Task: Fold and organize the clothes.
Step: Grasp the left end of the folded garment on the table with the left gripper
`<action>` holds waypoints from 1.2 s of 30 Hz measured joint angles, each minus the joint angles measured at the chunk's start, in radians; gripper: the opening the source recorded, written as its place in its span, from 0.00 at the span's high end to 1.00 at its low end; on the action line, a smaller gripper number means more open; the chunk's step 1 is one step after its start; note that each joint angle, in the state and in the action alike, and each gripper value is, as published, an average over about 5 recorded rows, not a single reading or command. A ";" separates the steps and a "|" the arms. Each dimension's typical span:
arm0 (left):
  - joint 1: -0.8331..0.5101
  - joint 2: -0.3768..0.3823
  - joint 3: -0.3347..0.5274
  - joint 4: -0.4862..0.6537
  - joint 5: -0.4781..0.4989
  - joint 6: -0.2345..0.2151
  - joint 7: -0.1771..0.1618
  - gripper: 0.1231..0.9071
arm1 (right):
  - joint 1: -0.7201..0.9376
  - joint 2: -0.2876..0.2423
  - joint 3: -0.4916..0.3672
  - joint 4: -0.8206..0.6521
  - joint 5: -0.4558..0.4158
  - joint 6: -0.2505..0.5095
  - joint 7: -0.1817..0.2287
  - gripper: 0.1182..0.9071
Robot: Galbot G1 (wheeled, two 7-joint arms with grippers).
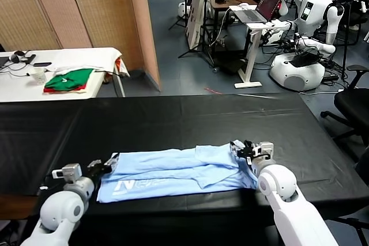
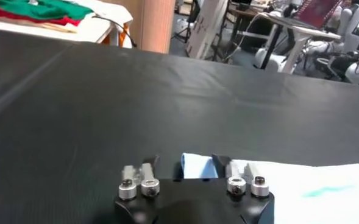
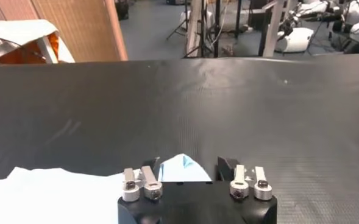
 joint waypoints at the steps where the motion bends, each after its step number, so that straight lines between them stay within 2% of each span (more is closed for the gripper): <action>1: 0.001 -0.001 0.001 0.001 0.001 0.000 0.000 0.80 | -0.001 0.003 0.000 -0.001 -0.002 0.004 0.000 0.73; 2: 0.001 -0.001 0.002 0.001 0.002 0.000 0.001 0.87 | -0.003 0.006 0.000 -0.002 -0.006 0.009 0.002 0.81; 4: 0.002 -0.001 0.003 0.001 0.008 -0.002 0.001 0.96 | -0.008 0.013 0.000 0.000 -0.015 0.024 0.011 0.91; 6: 0.003 -0.002 0.004 0.001 0.023 -0.010 0.002 0.97 | -0.015 0.020 0.001 0.004 -0.026 0.042 0.029 0.95; 11: -0.002 -0.006 0.006 0.008 0.090 -0.046 0.000 0.97 | -0.038 0.042 0.009 0.021 -0.047 0.082 0.076 0.95; 15: -0.011 -0.008 0.006 0.013 0.122 -0.063 0.000 0.97 | -0.051 0.050 0.017 0.037 -0.025 0.078 0.075 0.95; 16: -0.011 -0.008 0.006 0.011 0.123 -0.063 0.002 0.97 | -0.054 0.051 0.020 0.042 -0.017 0.072 0.070 0.93; 19: -0.008 -0.010 0.006 0.002 0.127 -0.065 0.010 0.95 | -0.065 0.048 0.033 0.059 -0.004 0.057 0.045 0.78; 22: 0.000 -0.011 0.000 -0.013 0.129 -0.071 0.018 0.80 | -0.080 0.039 0.052 0.082 -0.002 0.056 0.021 0.55; 29: 0.031 -0.002 -0.033 -0.055 0.131 -0.092 0.025 0.25 | -0.125 0.007 0.106 0.162 0.016 0.061 0.003 0.07; 31: 0.045 -0.006 -0.049 -0.068 0.112 -0.091 0.026 0.11 | -0.142 0.001 0.122 0.188 0.018 0.062 0.001 0.02; 33: 0.062 -0.014 -0.066 -0.083 0.090 -0.088 0.027 0.03 | -0.160 -0.004 0.137 0.213 0.019 0.064 -0.004 0.01; 36: 0.096 -0.037 -0.092 -0.108 0.078 -0.087 0.025 0.00 | -0.187 -0.011 0.155 0.242 0.019 0.069 -0.019 0.00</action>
